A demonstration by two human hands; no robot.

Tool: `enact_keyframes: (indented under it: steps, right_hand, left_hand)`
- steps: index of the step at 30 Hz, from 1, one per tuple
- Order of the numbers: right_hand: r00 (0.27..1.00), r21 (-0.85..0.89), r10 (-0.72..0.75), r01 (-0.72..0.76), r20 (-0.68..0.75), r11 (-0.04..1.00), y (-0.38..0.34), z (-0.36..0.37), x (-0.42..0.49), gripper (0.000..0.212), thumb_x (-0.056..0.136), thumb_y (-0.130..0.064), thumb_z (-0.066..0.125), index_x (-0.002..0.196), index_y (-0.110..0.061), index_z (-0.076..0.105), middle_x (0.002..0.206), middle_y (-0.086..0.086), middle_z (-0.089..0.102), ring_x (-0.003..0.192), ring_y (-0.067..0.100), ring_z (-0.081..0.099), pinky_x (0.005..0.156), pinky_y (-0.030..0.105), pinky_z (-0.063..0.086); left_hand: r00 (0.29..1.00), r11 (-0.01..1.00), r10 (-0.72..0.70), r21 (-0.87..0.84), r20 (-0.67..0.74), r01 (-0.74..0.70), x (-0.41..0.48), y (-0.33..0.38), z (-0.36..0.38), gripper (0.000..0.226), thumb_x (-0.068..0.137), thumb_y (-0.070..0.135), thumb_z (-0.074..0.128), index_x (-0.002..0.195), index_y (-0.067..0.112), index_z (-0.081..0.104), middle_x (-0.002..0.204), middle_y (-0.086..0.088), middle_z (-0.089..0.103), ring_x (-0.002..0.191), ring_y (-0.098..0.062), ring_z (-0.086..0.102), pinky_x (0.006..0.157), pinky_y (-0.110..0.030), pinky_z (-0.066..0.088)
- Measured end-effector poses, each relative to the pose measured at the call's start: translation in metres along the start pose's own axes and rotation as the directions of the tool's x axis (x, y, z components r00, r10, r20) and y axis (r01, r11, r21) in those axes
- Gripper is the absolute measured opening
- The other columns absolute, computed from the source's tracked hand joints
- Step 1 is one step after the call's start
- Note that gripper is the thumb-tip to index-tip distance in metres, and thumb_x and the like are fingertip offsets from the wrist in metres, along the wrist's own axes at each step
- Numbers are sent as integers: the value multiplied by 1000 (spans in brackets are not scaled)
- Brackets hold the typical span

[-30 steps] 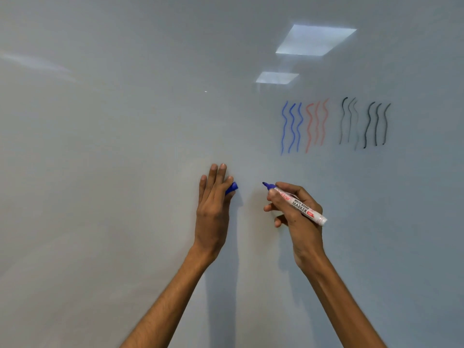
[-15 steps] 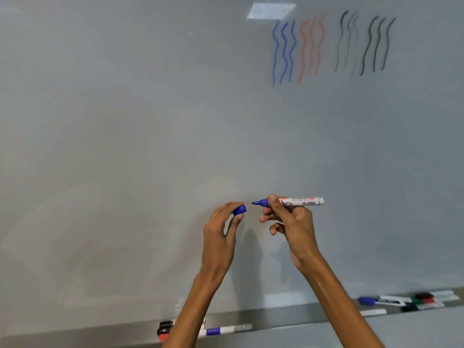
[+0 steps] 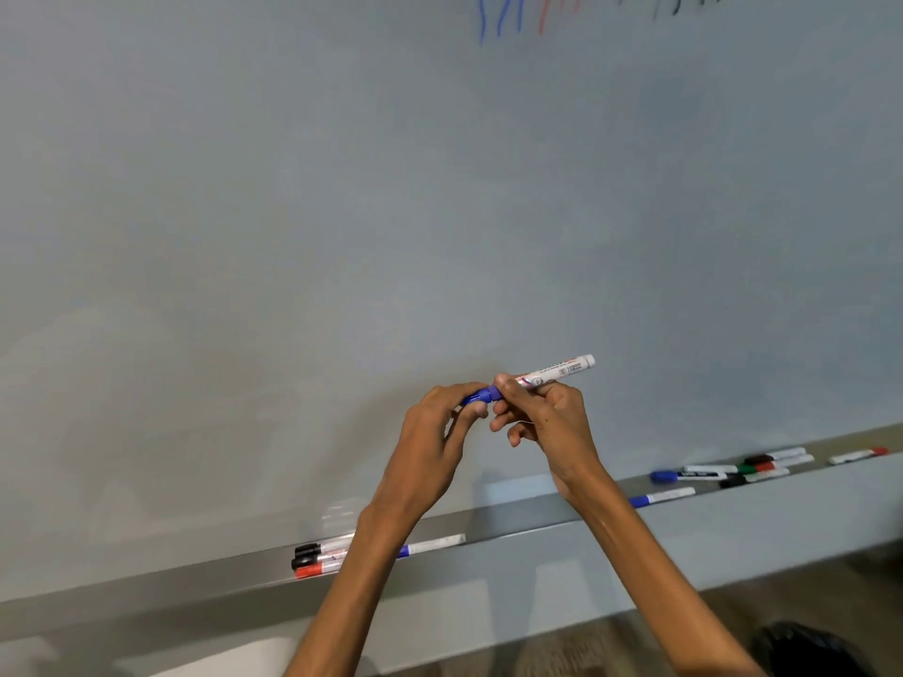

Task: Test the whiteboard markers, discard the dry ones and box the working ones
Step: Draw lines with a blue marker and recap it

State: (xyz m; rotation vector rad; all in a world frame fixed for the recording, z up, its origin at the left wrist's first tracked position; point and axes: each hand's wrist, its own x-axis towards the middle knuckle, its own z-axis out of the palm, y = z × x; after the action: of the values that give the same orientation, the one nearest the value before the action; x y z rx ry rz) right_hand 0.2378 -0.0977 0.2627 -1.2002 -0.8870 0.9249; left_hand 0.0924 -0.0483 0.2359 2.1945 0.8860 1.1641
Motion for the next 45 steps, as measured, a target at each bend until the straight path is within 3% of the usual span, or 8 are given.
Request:
enact_keyframes:
  steps: [6, 17, 23, 27, 33, 37, 40, 45]
  right_hand:
    - [993, 113, 62, -51, -100, 992, 15, -7, -18, 21, 91, -19, 69, 81, -1, 67, 61, 9, 57, 49, 19, 57, 43, 22, 42]
    - [964, 132, 143, -115, -223, 984, 34, -22, -36, 24, 92, -18, 68, 73, -4, 66, 52, 5, 51, 38, 17, 50, 38, 23, 41]
    - [963, 71, 166, -154, -213, 985, 48, -39, -45, 24, 93, -21, 68, 79, -1, 68, 54, 7, 54, 41, 19, 53, 41, 22, 45]
    - [952, 39, 236, -233, -195, 972, 58, -59, -52, 31, 92, -31, 68, 87, -1, 71, 59, 9, 58, 47, 20, 56, 46, 24, 48]
    - [929, 33, 272, -272, -251, 962, 64, -105, -54, 32, 92, -38, 68, 88, -6, 71, 69, 9, 62, 51, 20, 59, 49, 23, 48]
    - [871, 76, 320, -315, -373, 946, 63, -153, -49, 35, 90, -41, 69, 94, -7, 72, 69, 4, 65, 50, 19, 60, 47, 22, 48]
    - [832, 132, 367, -345, -415, 929, 66, -196, -44, 29, 89, -37, 71, 89, -8, 72, 71, 4, 66, 49, 19, 59, 45, 22, 46]
    - [791, 132, 449, -436, -416, 890, 74, -278, -33, 33, 89, -34, 72, 101, -3, 72, 85, 10, 71, 54, 20, 61, 47, 22, 47]
  left_hand:
    - [1000, 1000, 22, -7, -22, -23, -13, 11, 17, 19, 102, 20, 53, 111, 18, 69, 88, 15, 66, 85, -6, 62, 79, -19, 47]
    - [998, 998, 59, -2, -7, -59, -33, 6, 50, 21, 97, 10, 58, 113, 13, 70, 96, 4, 72, 86, -4, 60, 79, -6, 39]
    - [997, 997, 76, -22, 15, -75, -49, 3, 66, 21, 98, 16, 58, 116, 16, 69, 98, 4, 71, 89, -6, 59, 80, -16, 44]
    - [992, 998, 52, -27, 113, -50, -54, -3, 78, 24, 99, 22, 58, 120, 19, 68, 100, 5, 71, 90, -7, 58, 80, -21, 45]
    - [982, 991, -29, -120, 184, 52, -50, 2, 124, 26, 97, 24, 61, 122, 25, 68, 102, 20, 65, 92, -4, 58, 82, -21, 48]
    - [971, 986, -71, -130, 228, 103, -41, 6, 157, 25, 96, 23, 62, 120, 29, 69, 100, 28, 61, 92, 0, 58, 80, -11, 43]
    - [961, 986, -81, -117, 266, 116, -33, 12, 186, 24, 95, 25, 63, 119, 29, 69, 99, 22, 64, 90, -3, 58, 79, -15, 45]
    - [929, 975, -150, -107, 337, 196, -18, 29, 257, 25, 93, 27, 65, 117, 27, 70, 108, 7, 71, 91, -8, 60, 79, -29, 53]
